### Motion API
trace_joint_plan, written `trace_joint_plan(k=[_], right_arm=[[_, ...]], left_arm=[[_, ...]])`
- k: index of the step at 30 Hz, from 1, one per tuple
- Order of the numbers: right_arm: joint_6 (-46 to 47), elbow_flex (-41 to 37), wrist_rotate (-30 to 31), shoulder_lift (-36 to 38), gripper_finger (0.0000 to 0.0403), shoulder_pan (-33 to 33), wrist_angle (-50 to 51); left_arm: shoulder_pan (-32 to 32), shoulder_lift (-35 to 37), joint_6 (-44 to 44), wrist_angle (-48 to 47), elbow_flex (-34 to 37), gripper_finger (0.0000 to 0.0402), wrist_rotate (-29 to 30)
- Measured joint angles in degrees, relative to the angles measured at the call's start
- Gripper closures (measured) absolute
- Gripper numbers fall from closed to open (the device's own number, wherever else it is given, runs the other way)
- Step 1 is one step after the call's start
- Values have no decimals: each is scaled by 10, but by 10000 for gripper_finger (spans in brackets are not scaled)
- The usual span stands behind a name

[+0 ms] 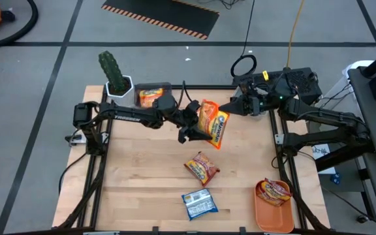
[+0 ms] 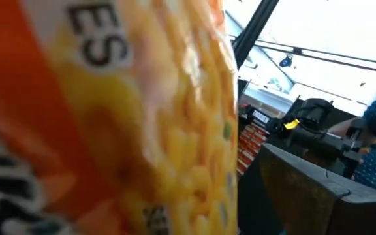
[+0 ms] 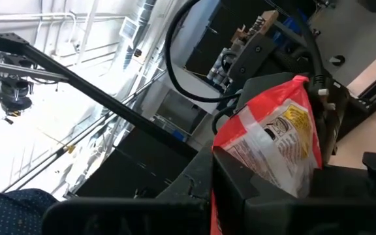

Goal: Sort Maruchan noodles
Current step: Put the bottom orange noodle pack into the black bin

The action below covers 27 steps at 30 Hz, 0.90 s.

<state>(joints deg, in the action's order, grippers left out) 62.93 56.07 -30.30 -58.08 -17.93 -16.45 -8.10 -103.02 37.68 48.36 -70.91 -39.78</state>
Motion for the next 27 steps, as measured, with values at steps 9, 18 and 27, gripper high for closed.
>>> trace_joint_plan(k=[9,18,27], right_arm=[[-7,0,-31,0,403,0,12],[-15,0,-43,0,403,-25,26],[-18,0,-77,0,403,-63,26]], left_arm=[[-28,0,54,-4,0,192,1],[-49,0,73,-7,0,195,-41],[-57,0,73,-14,0,195,-52]])
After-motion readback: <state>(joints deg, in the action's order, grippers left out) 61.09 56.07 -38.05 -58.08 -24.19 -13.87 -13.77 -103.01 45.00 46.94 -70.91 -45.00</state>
